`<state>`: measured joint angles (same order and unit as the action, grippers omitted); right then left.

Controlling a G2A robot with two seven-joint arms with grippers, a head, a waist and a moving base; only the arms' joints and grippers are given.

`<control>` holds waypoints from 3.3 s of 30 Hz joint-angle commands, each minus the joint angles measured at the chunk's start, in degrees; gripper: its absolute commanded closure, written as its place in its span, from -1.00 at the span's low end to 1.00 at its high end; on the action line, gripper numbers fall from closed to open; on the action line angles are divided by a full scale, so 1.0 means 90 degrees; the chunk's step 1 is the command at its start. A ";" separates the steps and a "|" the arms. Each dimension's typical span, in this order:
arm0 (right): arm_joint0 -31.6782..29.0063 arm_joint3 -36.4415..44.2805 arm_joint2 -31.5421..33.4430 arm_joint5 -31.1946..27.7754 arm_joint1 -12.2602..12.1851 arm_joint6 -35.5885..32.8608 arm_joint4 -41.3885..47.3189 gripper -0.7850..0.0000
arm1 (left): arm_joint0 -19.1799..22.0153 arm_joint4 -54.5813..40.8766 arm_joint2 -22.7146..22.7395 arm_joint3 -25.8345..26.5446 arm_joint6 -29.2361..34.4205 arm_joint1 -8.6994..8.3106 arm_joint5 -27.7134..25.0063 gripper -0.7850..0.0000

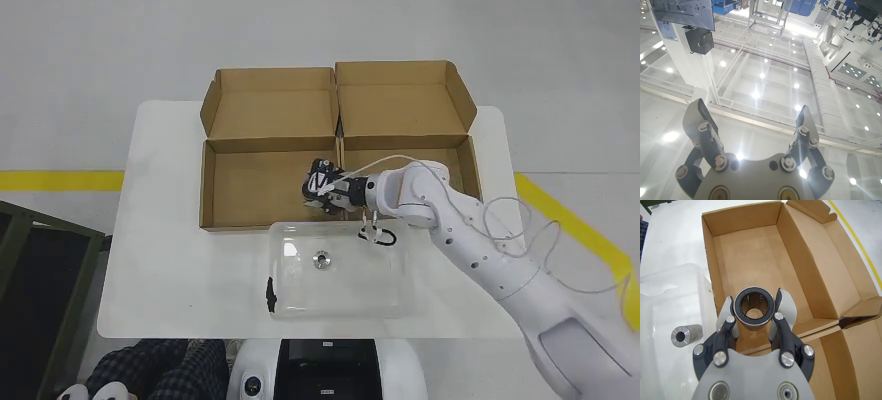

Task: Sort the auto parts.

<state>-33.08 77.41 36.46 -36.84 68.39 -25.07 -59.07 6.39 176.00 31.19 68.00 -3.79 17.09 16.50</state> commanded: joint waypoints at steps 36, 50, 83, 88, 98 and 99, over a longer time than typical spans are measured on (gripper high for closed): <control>0.0060 -0.0147 0.0013 -0.0175 0.0300 -0.0991 -0.0431 0.11 | 0.0000 0.0000 0.0000 0.0000 0.0000 0.0000 0.0000 -1.00; -0.0183 0.0431 0.0413 -0.0286 0.0207 -0.1045 -0.0563 -0.11 | 0.0000 0.0000 0.0000 0.0000 0.0000 0.0000 0.0000 -1.00; -0.2563 0.3455 0.1476 -0.1552 -0.0465 -0.0742 -0.1963 -0.48 | 0.0000 0.0000 0.0000 0.0000 0.0000 0.0000 0.0000 -1.00; -0.2672 0.3245 0.1303 -0.1576 -0.0461 -0.0598 -0.2202 -0.47 | 0.0000 0.0000 0.0000 0.0000 0.0000 0.0000 0.0000 -1.00; -0.2526 0.2515 0.1004 -0.1374 -0.0375 -0.0414 -0.2506 -0.42 | 0.0000 0.0000 0.0000 0.0000 0.0000 0.0000 0.0000 -1.00; -0.2501 0.2441 0.0980 -0.1371 -0.0366 -0.0390 -0.2522 -0.42 | 0.0000 0.0000 0.0000 0.0000 0.0000 0.0000 0.0000 -1.00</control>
<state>-55.81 100.06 45.48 -49.21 65.02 -28.77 -81.63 6.39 176.00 31.19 68.00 -3.79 17.09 16.50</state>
